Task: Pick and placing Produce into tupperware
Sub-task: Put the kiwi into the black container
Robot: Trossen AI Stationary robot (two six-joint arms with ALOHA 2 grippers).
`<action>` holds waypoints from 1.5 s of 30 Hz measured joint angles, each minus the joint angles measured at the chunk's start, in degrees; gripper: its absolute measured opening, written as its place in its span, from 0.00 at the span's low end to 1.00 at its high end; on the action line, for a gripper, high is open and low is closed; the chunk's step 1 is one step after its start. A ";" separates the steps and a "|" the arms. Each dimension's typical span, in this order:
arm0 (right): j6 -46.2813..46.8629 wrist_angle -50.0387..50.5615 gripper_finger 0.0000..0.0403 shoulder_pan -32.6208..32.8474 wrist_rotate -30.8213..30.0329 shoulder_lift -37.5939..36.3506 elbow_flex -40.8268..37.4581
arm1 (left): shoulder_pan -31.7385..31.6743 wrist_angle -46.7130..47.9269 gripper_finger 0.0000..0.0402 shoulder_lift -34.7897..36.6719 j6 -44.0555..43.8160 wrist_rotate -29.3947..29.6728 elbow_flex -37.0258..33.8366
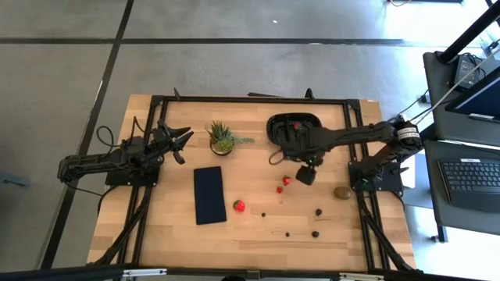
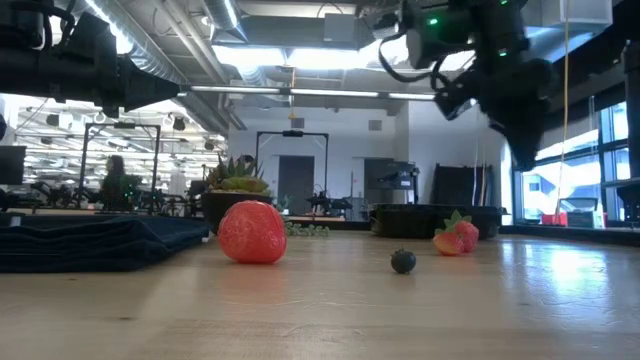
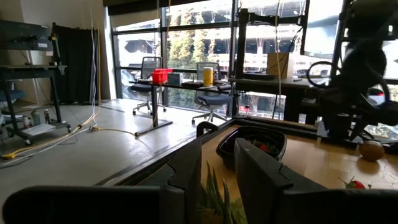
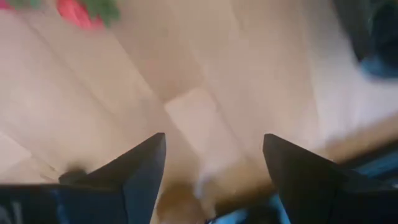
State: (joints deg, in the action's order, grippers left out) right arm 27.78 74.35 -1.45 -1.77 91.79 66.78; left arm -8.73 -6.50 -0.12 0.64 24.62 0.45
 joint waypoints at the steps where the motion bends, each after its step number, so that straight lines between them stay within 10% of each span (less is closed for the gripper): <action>1: 2.47 0.80 0.67 1.16 0.01 0.00 -0.26 | 0.00 -0.02 0.23 -0.02 0.02 0.02 0.02; 14: 14.87 0.80 0.69 13.82 0.03 0.00 -1.50 | 0.00 -0.17 0.23 0.00 0.00 0.00 0.01; 27: 18.32 0.87 0.98 14.42 -0.03 0.00 -1.52 | 0.02 -0.17 0.16 -0.02 -0.08 0.00 0.02; 45: 26.86 9.96 0.96 17.63 2.47 0.00 -1.59 | 0.01 -0.17 0.09 0.00 -0.08 0.00 0.02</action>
State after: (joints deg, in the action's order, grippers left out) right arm 54.63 84.31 16.18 0.69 91.79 65.19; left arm -8.72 -6.68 -0.12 0.56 24.62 0.47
